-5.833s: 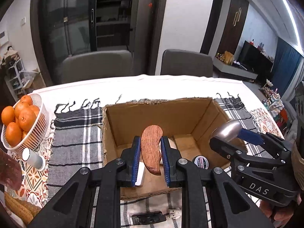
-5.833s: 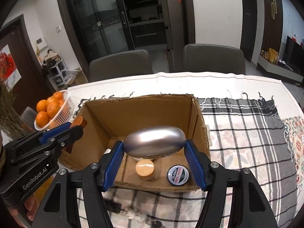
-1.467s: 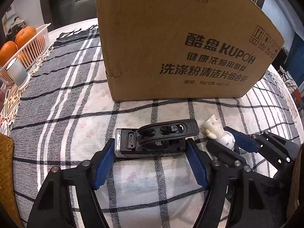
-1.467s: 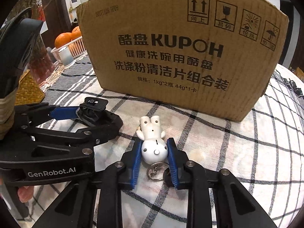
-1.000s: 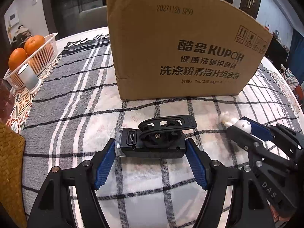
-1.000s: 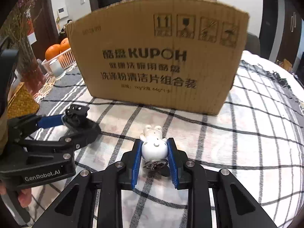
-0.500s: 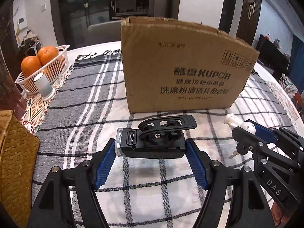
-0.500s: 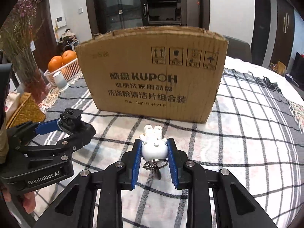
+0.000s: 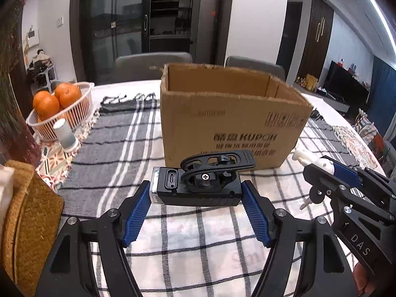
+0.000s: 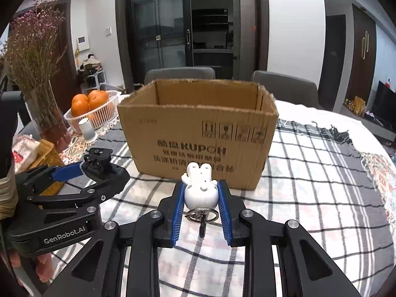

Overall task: Organize rigid objects
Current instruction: 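Lift the phone holder and keychain and carry both over the box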

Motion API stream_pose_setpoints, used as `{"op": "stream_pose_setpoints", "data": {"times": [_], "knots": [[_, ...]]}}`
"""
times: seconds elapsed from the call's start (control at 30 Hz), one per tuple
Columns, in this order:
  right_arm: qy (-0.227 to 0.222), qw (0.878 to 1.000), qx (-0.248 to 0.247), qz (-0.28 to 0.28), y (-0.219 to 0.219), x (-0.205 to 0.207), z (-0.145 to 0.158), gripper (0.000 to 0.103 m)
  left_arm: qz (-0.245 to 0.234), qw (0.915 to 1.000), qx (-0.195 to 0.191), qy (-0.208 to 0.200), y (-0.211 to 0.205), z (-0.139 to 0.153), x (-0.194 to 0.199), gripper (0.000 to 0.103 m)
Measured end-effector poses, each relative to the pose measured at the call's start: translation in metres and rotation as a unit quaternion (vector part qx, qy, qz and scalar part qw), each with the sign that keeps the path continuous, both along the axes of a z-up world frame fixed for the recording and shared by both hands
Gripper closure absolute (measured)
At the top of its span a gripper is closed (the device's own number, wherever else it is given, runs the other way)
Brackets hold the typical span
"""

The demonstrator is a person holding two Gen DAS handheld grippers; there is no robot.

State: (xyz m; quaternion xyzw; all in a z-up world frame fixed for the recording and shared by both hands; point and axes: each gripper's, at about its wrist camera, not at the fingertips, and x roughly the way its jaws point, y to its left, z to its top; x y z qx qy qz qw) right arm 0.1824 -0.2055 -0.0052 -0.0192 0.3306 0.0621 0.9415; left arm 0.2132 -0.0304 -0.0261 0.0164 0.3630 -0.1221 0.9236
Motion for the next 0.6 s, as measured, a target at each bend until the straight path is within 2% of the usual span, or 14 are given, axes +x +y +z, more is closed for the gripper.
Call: {"op": "stream_pose_setpoints", "data": {"times": [0.37,0.6], "knots": [[-0.042,0.999,0.012,-0.008,-0.002,-0.003,0.039,0.075,-0.007,0.9988,-0.006,-0.049,-0.002,0.043,0.001,0.031],[-0.058,0.997,0.041,0.005,-0.001,0.007,0.061,0.075,-0.016,0.9977,-0.016,-0.063,-0.006,0.067,0.014,0.031]]}}
